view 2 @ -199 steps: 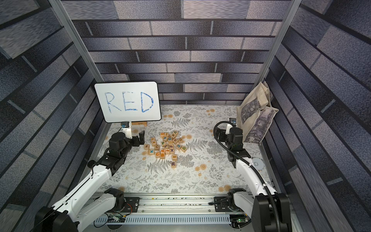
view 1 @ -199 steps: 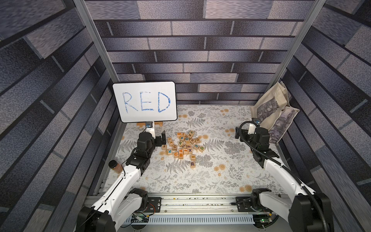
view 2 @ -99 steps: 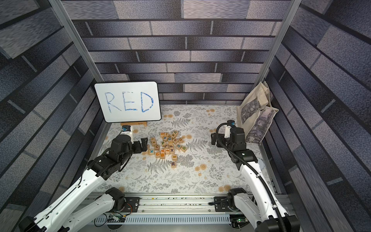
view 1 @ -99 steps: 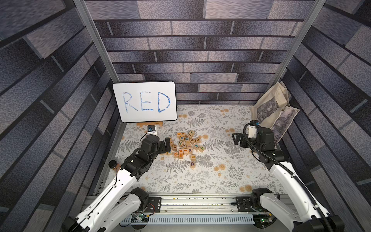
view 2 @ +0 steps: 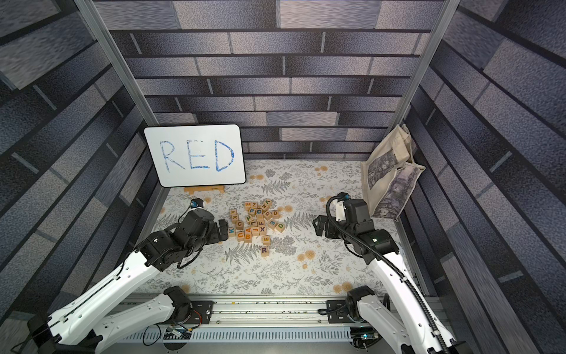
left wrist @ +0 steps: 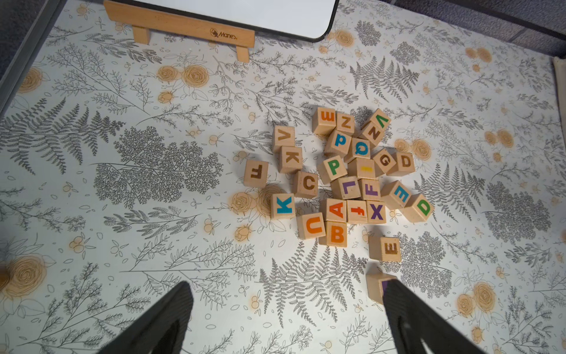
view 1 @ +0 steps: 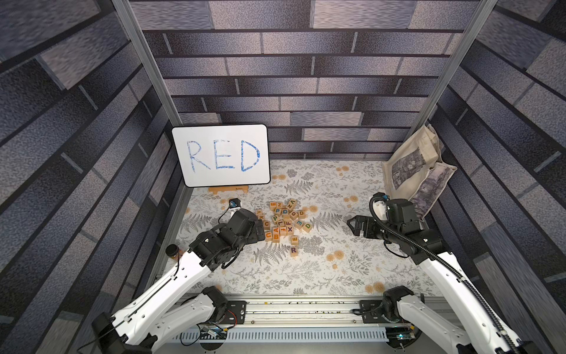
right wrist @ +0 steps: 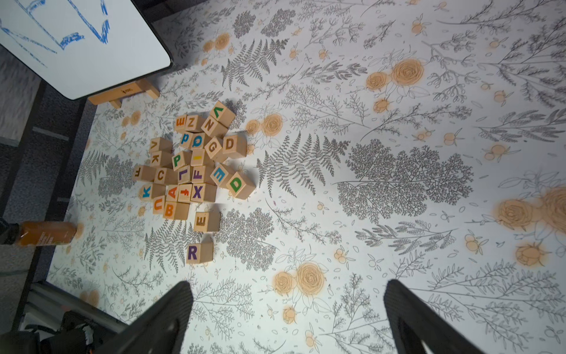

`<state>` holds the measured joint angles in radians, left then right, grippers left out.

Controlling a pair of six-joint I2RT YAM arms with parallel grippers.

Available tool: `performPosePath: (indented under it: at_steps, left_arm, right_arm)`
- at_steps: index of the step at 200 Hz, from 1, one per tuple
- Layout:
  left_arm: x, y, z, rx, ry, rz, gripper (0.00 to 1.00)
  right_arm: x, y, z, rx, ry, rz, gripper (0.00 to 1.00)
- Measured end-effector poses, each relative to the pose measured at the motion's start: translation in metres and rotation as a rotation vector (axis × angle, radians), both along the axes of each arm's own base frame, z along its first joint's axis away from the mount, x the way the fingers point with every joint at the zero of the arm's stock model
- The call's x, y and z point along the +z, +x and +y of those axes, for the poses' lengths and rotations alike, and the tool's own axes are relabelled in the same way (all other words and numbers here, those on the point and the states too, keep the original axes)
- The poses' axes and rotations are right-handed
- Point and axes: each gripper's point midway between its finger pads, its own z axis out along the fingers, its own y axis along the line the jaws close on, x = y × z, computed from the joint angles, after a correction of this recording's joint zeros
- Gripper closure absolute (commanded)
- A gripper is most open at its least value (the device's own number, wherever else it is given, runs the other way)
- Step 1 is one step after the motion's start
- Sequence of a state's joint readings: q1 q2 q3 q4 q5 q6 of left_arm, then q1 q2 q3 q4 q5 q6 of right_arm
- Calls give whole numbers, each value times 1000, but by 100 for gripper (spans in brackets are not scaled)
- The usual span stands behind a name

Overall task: Assemble the uppercase word "red" with letter blocks
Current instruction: Pick up the letter block from the center of the board.

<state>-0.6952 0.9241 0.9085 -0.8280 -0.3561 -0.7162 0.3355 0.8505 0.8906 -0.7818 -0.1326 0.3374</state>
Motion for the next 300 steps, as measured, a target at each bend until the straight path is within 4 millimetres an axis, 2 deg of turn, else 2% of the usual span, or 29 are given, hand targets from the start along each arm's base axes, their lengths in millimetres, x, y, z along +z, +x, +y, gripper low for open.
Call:
performPosePath:
  at_steps: [30, 59, 75, 94, 136, 161, 187, 237, 258, 300]
  left_arm:
    - [-17, 1, -2, -2, 74, 89, 0]
    - [-25, -2, -24, -103, 26, 155, 0]
    - [-23, -2, -40, -160, -61, 169, 0]
    - [-25, 0, -50, -185, -118, 197, 0]
    - [-46, 2, -69, -224, -97, 300, 0]
    - [-51, 0, -79, -235, -75, 338, 0]
    - [-55, -6, -88, -240, -51, 363, 0]
    - [-68, -25, -112, -248, 6, 424, 0]
    - [-73, -30, -116, -227, 16, 445, 0]
    - [-82, -27, -117, -139, 14, 480, 0]
  right_arm:
    - [-1, -13, 1, 3, -9, 27, 0]
    - [-6, -17, 9, 23, -12, 55, 0]
    - [-13, -19, 18, 60, -38, 85, 0]
    - [-21, -20, 33, 116, -86, 113, 0]
    - [-24, -22, 62, 198, -138, 110, 0]
    - [-22, -21, 73, 206, -126, 88, 0]
    - [-18, -17, 80, 196, -102, 71, 0]
    - [-34, -21, 92, 230, -105, 133, 0]
    - [-33, -22, 95, 239, -92, 135, 0]
    - [-33, -23, 96, 246, -85, 139, 0]
